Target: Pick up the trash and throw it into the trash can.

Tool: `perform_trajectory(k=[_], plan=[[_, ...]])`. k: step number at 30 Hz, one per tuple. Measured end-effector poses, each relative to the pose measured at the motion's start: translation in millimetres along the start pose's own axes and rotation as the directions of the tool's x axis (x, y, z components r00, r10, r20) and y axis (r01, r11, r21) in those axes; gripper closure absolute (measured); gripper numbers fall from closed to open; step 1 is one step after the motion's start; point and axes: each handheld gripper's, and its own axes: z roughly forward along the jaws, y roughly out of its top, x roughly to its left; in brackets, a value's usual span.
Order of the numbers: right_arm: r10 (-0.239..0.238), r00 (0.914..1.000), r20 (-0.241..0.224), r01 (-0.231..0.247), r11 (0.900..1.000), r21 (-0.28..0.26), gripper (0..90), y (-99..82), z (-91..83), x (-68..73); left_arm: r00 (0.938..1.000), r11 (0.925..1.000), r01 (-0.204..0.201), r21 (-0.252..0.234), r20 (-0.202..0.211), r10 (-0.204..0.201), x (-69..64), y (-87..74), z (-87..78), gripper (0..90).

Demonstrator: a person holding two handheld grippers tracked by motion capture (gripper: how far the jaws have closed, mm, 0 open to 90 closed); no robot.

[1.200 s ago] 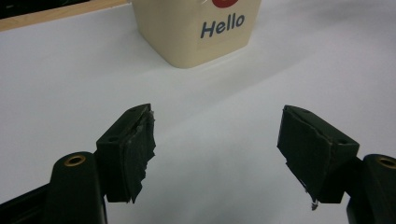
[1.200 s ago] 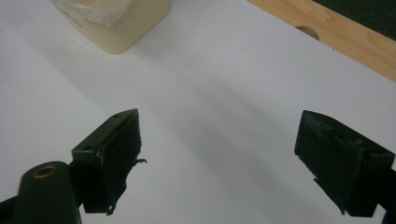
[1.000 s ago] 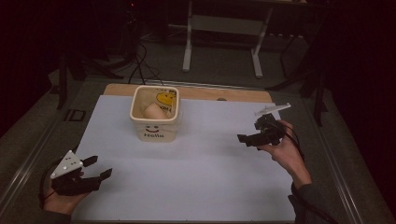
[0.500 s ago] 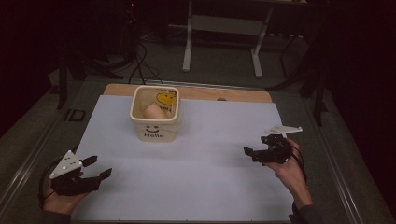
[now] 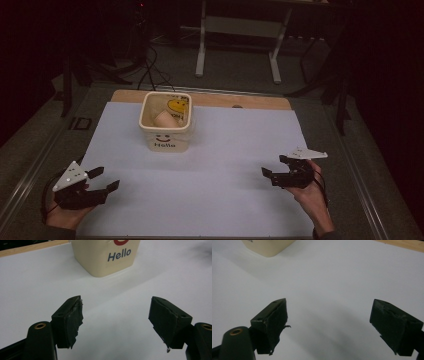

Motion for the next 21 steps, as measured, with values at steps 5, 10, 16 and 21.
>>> perform_trajectory(k=[5,10,16,21], plan=[[-0.007,1.0,-0.004,0.007,0.9994,-0.034,13.9,-6.1,-2.2,0.4,1.0,1.0,-0.001,-0.003,0.001,0.001,0.0,0.1,-0.4,27.3],[-0.031,0.9995,-0.005,0.03,0.9977,-0.061,13.8,-8.5,-4.6,3.5,1.0,1.0,-0.003,-0.003,0.006,0.003,-0.3,0.3,0.0,27.3],[-0.051,0.9985,-0.02,0.049,0.9961,-0.073,13.4,-11.3,-6.3,5.2,1.0,1.0,0.0,-0.007,0.009,0.0,0.0,0.8,-0.1,27.3],[-0.064,0.9977,-0.02,0.062,0.9943,-0.086,13.2,-12.3,-7.3,4.9,0.9999,1.0,-0.005,-0.008,0.009,0.005,-0.3,1.0,0.7,27.2]])
